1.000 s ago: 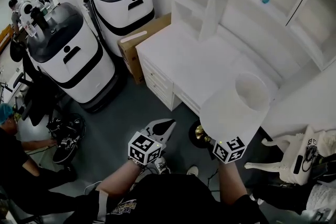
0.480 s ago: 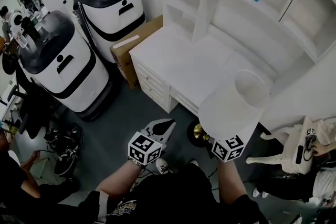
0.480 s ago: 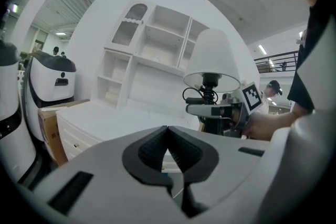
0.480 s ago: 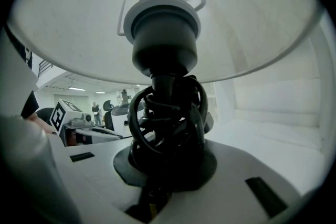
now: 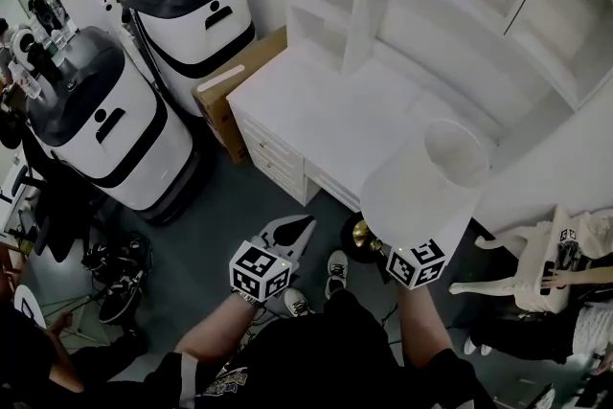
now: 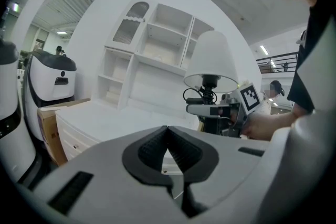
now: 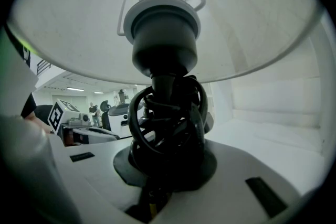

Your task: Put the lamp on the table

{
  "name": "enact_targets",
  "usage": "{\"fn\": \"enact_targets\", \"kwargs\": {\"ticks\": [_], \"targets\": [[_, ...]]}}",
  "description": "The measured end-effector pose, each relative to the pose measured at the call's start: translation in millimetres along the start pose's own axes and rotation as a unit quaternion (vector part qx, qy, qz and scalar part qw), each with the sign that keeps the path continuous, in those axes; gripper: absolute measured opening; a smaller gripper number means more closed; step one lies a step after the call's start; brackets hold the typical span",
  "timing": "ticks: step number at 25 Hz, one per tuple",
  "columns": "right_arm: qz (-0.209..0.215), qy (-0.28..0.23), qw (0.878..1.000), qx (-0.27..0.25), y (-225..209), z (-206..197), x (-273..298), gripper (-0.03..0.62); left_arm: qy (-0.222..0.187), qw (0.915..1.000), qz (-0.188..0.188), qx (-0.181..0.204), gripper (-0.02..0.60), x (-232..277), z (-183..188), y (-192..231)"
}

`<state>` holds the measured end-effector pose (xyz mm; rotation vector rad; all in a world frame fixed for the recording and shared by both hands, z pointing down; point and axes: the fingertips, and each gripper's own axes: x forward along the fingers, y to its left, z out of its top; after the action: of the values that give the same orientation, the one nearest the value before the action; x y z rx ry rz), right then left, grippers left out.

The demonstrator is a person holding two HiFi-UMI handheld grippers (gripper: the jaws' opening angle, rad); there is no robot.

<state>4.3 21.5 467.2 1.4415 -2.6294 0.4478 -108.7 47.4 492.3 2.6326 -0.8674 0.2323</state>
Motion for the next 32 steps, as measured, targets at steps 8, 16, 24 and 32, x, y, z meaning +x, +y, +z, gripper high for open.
{"fn": "enact_targets", "kwargs": {"ticks": [8,16,24,32], "targets": [[0.009,0.003,1.0,0.002,-35.9,8.7,18.8,0.061,-0.001,0.9999,0.013,0.001,0.008,33.3,17.3,13.1],[0.014,0.007,1.0,0.003,-80.1,18.1,35.5,0.061,0.006,0.9997,0.022,-0.005,0.008,75.0,24.2,25.0],[0.018,0.011,1.0,-0.008,-121.3,30.5,58.9,0.061,0.008,0.9995,0.031,-0.005,0.008,109.6,35.7,41.1],[0.028,0.017,0.999,-0.005,-156.3,38.3,82.8,0.061,0.004,0.999,0.044,-0.01,0.008,141.9,48.3,58.7]]}}
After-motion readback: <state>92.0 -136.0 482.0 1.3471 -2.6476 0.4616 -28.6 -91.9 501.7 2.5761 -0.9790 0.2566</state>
